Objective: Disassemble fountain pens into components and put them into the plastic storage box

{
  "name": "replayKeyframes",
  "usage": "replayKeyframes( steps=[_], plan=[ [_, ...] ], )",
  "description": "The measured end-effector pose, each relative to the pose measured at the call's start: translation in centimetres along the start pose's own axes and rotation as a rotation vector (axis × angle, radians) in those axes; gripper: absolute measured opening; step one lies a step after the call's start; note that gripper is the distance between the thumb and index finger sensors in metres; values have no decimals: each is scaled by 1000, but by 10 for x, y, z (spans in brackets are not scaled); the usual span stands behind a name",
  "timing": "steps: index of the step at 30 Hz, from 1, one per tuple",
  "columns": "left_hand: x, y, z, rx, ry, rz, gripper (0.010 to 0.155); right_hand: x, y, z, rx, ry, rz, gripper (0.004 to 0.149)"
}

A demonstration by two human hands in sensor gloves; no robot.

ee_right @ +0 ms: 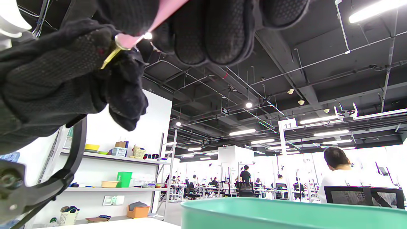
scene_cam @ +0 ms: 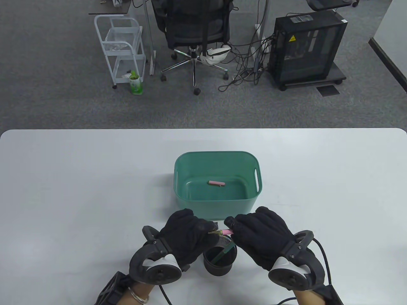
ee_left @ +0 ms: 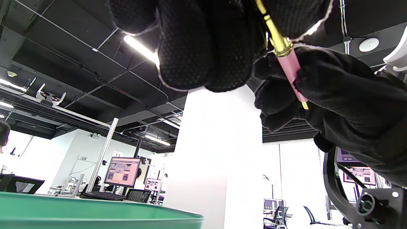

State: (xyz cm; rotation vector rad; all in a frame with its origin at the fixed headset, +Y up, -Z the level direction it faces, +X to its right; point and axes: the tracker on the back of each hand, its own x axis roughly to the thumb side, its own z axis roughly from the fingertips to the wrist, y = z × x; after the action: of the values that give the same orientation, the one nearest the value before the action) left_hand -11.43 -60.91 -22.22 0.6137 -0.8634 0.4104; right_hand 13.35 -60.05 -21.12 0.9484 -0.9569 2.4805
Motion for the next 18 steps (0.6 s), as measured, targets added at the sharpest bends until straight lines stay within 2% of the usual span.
replayKeyframes(
  steps=[18],
  plan=[
    [-2,0,0,5,3,12,52,2,1,0,1,-5,-2,43]
  ],
)
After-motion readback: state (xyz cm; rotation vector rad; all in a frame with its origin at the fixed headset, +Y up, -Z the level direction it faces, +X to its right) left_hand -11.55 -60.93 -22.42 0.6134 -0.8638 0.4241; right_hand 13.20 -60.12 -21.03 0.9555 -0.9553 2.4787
